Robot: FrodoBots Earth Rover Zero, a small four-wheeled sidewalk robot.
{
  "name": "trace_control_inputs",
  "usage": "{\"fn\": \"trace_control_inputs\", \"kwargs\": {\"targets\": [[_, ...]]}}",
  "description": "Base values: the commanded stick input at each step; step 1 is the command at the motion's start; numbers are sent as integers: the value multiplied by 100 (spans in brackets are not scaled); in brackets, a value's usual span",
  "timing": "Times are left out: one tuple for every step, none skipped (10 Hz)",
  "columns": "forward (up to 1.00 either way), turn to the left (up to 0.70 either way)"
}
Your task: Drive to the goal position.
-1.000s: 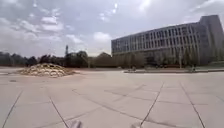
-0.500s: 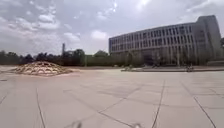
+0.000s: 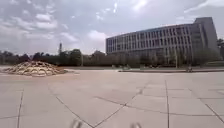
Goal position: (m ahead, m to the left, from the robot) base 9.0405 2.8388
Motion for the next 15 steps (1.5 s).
{"fn": "trace_control_inputs", "kwargs": {"targets": [[70,11],[70,10],[70,9],[70,1],[70,0],[70,0],[70,0],[70,0],[70,-1],[70,-4],[70,-6],[70,-8],[70,-9],[70,-9],[70,-9]]}}
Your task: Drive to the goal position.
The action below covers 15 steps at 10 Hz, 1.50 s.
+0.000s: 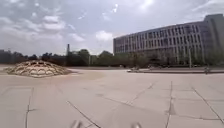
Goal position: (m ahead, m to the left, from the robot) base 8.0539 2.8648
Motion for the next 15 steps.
{"fn": "trace_control_inputs", "kwargs": {"targets": [[70,-9],[70,-9],[70,-9],[70,-9],[70,-9],[69,-9],[69,-9],[69,-9],[69,-9],[70,-9],[70,-9],[70,-9],[70,-9],[70,-9],[70,-9]]}}
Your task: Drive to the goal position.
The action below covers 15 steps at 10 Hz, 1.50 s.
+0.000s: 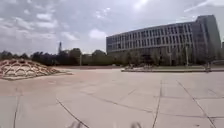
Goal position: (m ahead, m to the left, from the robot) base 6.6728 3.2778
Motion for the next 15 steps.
{"fn": "trace_control_inputs", "kwargs": {"targets": [[70,-9],[70,-9],[70,-9],[70,-9],[70,-9],[70,-9],[70,-9],[70,-9],[70,-9],[70,-9],[70,-9],[70,-9],[70,-9],[70,-9],[70,-9]]}}
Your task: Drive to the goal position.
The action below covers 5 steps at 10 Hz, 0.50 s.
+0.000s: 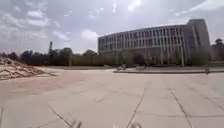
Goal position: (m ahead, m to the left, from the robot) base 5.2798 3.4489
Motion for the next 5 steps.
{"fn": "trace_control_inputs", "kwargs": {"targets": [[70,-9],[70,-9],[70,-9],[70,-9],[70,-9]]}}
